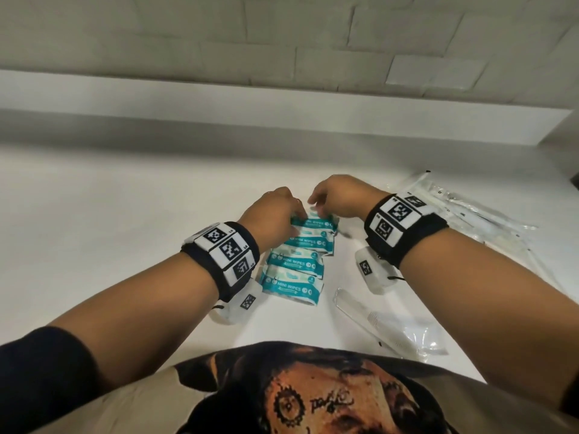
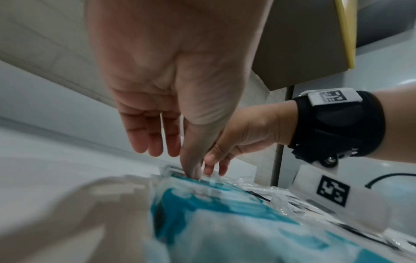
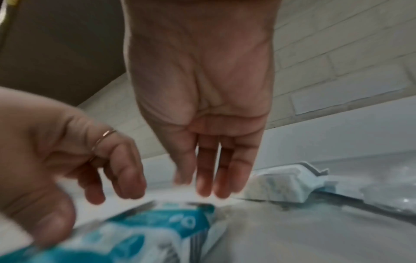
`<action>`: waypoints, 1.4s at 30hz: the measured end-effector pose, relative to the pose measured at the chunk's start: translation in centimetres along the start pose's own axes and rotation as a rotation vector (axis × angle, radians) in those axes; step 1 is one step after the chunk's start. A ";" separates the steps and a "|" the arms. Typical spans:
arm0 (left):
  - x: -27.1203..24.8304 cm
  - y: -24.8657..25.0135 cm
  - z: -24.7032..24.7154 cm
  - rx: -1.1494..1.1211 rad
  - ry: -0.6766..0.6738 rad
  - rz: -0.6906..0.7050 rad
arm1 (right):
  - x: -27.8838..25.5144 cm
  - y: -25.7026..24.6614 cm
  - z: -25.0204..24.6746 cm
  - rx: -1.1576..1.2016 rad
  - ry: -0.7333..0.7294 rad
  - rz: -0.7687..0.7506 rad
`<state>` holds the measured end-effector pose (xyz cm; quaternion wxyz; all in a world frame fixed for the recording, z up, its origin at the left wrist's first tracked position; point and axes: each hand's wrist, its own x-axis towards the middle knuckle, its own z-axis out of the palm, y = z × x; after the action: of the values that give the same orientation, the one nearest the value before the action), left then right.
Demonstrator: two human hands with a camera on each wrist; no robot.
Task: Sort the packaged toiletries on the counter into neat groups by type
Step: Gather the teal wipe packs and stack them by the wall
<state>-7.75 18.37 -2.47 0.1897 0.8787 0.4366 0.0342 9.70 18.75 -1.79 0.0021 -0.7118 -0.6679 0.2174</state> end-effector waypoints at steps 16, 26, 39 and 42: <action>-0.1 0.1 0.2 0.201 -0.191 0.162 | 0.0 1.4 -1.6 0.174 -0.003 0.062; 0.2 0.0 0.4 0.226 -0.199 0.177 | 1.0 1.0 -1.8 0.007 0.045 0.180; -0.2 0.4 -0.6 0.256 -0.227 0.203 | 2.1 -1.0 -0.9 0.004 0.017 -0.020; -0.3 0.4 -0.5 0.254 -0.223 0.205 | 1.8 -1.1 -0.6 -0.014 0.000 -0.048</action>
<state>-7.73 18.03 -1.83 0.1202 0.9338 0.3218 -0.0996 8.85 20.80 -1.48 0.0023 -0.6955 -0.6863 0.2129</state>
